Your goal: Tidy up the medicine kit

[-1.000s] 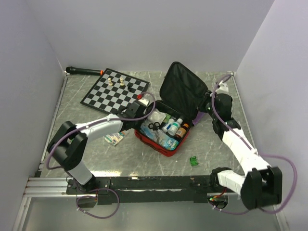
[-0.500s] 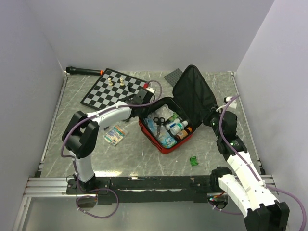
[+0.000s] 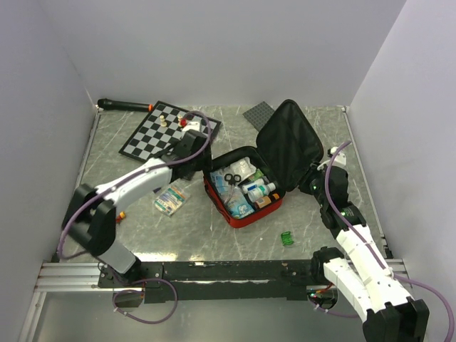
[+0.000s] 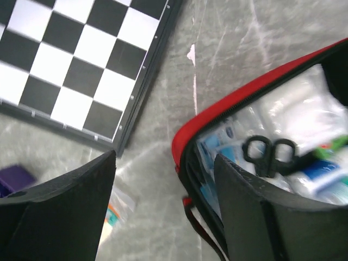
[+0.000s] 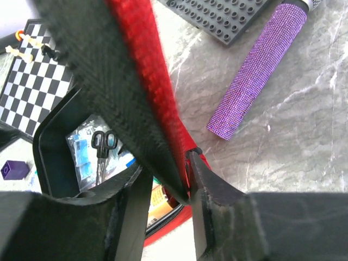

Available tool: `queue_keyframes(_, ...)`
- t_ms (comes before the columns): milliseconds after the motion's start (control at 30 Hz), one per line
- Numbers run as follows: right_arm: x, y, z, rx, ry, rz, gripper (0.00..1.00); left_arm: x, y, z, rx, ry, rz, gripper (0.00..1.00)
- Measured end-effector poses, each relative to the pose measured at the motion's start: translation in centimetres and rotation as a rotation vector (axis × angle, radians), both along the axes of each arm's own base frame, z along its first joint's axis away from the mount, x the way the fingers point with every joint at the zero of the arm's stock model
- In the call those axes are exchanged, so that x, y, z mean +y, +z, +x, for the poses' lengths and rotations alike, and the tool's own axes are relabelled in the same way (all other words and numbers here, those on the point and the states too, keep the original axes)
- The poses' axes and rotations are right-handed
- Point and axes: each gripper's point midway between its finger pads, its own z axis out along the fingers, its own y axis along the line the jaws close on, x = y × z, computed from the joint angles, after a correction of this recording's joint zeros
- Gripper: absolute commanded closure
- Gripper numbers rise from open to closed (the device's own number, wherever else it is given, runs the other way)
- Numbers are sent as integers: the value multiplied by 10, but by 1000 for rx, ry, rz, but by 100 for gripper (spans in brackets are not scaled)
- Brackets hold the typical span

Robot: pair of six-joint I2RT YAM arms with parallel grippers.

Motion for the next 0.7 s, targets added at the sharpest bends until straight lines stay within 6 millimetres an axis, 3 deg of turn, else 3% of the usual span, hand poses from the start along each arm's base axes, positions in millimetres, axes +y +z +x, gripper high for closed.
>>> queue_keyframes(200,2,-1,-1,7,13,5,37,3,16,-35,-16,80,-214,23)
queue_keyframes(467,7,-12,0,49,39,0,34,-22,-44,-103,114,39,-310,23)
queue_keyframes(700,10,-12,-1,49,54,-2,34,-27,-51,-111,99,70,-354,25)
